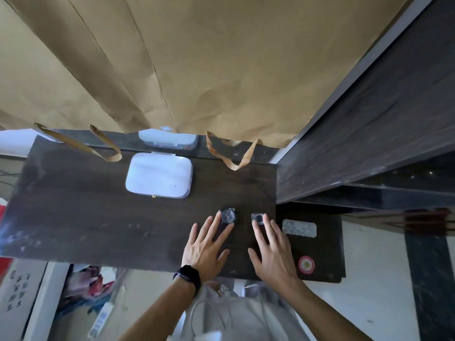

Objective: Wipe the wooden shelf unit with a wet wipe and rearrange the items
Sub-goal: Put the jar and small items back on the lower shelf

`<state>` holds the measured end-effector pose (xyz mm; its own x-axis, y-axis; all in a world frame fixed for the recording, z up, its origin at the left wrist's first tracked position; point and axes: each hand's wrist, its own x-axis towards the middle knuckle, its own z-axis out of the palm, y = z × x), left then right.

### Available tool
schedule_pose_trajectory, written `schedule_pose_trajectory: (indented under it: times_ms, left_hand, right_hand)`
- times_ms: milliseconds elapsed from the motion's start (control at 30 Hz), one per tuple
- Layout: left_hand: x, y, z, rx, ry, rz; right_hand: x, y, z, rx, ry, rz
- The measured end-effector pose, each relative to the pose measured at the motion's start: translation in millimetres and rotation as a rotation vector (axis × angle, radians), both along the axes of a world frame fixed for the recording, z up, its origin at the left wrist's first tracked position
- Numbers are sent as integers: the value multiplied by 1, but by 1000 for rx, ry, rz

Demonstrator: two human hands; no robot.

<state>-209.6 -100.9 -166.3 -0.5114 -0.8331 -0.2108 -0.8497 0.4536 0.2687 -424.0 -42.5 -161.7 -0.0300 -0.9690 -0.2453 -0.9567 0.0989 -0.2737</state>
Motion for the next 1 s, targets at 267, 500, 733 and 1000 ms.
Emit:
schedule_pose_trajectory:
  times_ms: [267, 500, 733, 1000]
  left_hand:
    - [-36, -61, 7, 95, -66, 9]
    - [-71, -123, 16, 127, -78, 51]
    - [-74, -132, 10, 125, -57, 63]
    - [-72, -133, 9, 124, -16, 34]
  right_hand:
    - [17, -67, -2, 60, 10, -136]
    - [1, -135, -6, 113, -108, -276]
    - [-9, -147, -7, 110, -145, -264]
    - [-11, -162, 8, 152, -219, -332]
